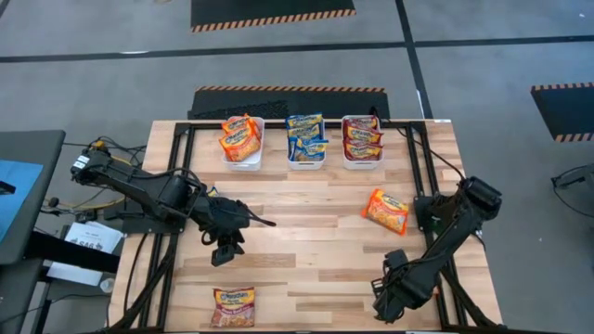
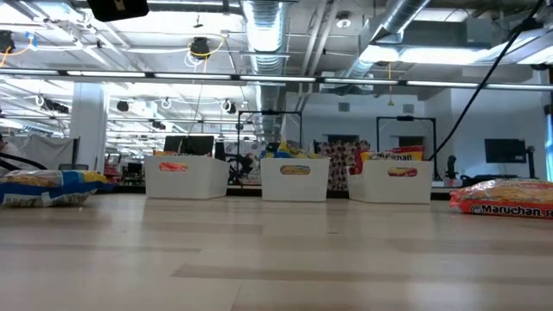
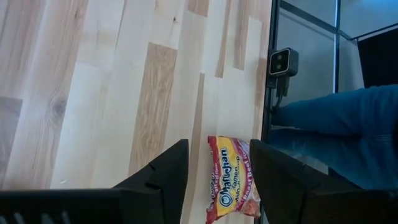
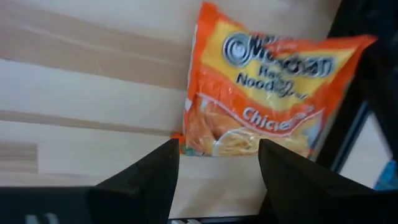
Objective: Sort Maruchan noodles
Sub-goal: Put the orange noodle pack into the left white bin
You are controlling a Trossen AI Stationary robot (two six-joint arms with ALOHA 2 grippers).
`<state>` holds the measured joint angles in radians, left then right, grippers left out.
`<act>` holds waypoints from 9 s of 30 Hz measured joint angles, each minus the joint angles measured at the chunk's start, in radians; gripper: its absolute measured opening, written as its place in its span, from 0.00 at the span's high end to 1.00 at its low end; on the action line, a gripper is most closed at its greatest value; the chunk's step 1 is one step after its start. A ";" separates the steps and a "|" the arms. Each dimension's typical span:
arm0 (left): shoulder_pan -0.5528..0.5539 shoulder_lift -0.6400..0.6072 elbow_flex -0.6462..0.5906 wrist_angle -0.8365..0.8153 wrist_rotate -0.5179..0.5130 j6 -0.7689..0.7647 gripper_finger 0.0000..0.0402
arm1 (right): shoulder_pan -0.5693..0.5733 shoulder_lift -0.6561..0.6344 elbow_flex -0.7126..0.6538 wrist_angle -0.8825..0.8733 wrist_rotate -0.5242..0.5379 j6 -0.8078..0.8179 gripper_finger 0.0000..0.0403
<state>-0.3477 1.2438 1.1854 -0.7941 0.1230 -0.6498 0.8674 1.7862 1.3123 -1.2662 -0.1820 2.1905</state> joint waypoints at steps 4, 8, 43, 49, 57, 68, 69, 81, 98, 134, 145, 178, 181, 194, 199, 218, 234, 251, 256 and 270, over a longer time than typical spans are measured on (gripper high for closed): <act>0.000 0.000 0.000 0.000 0.000 0.000 0.61 | 0.012 0.000 -0.055 0.088 -0.003 0.020 0.39; 0.000 0.000 0.000 0.000 -0.004 0.000 0.61 | 0.013 0.001 -0.113 0.152 -0.005 0.019 0.39; 0.007 0.000 0.000 0.000 -0.004 -0.027 0.61 | -0.019 -0.001 -0.342 0.405 -0.111 -0.016 0.89; 0.043 0.000 0.000 0.000 -0.038 -0.027 0.61 | -0.017 0.007 -0.280 0.342 -0.093 -0.033 0.90; 0.097 0.000 0.000 -0.003 -0.057 0.034 0.61 | -0.017 0.006 -0.158 0.284 0.014 -0.045 0.90; 0.237 0.057 0.000 -0.052 -0.046 0.065 0.54 | -0.066 0.005 -0.035 0.266 0.335 -0.230 0.90; 0.254 0.063 0.000 -0.047 -0.048 0.065 0.54 | -0.080 0.005 -0.021 0.252 0.352 -0.267 0.90; 0.502 0.085 0.000 0.127 0.032 -0.090 0.54 | -0.307 0.002 0.157 0.135 0.601 -0.835 0.91; 0.679 0.085 0.000 0.299 0.100 -0.319 0.54 | -0.592 0.002 0.307 0.262 0.836 -1.717 0.91; 0.691 0.085 0.000 0.356 0.020 -0.366 0.54 | -0.701 0.002 0.307 0.660 0.837 -2.289 0.91; 0.764 0.085 0.000 0.356 0.225 -0.386 0.54 | -0.691 0.002 0.307 0.632 0.861 -2.296 0.91; 0.765 0.148 0.000 0.370 0.251 -0.237 0.99 | -0.677 0.002 0.317 0.629 0.916 -2.347 0.91; 0.763 0.148 0.000 0.370 0.251 -0.215 1.00 | -0.677 0.002 0.317 0.628 0.916 -2.347 0.91; 0.758 0.148 0.000 0.432 0.278 -0.152 1.00 | -0.645 0.002 0.318 0.587 0.891 -2.311 0.85; 0.755 0.148 0.000 0.485 0.285 -0.146 1.00 | -0.645 0.002 0.318 0.558 0.888 -2.243 0.85; 0.759 0.148 0.000 0.495 0.310 -0.098 1.00 | -0.637 0.001 0.377 0.469 0.825 -1.954 0.63; 0.825 0.148 0.002 0.261 0.314 0.161 1.00 | -0.628 0.000 0.533 0.266 0.835 -1.874 0.53; 1.074 0.147 0.251 -0.194 0.098 0.779 1.00 | -0.755 0.000 0.535 0.199 0.836 -1.937 0.54; 1.178 0.155 0.265 -0.241 0.071 0.953 1.00 | -0.831 0.000 0.535 0.156 0.837 -1.980 0.54; 1.231 0.361 0.265 -0.351 0.028 1.272 1.00 | -0.970 0.000 0.535 0.007 0.839 -1.990 0.54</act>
<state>0.8837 1.6044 1.4502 -1.1447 0.1513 0.6225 -0.1026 1.7863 1.8469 -1.2588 0.6567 0.2008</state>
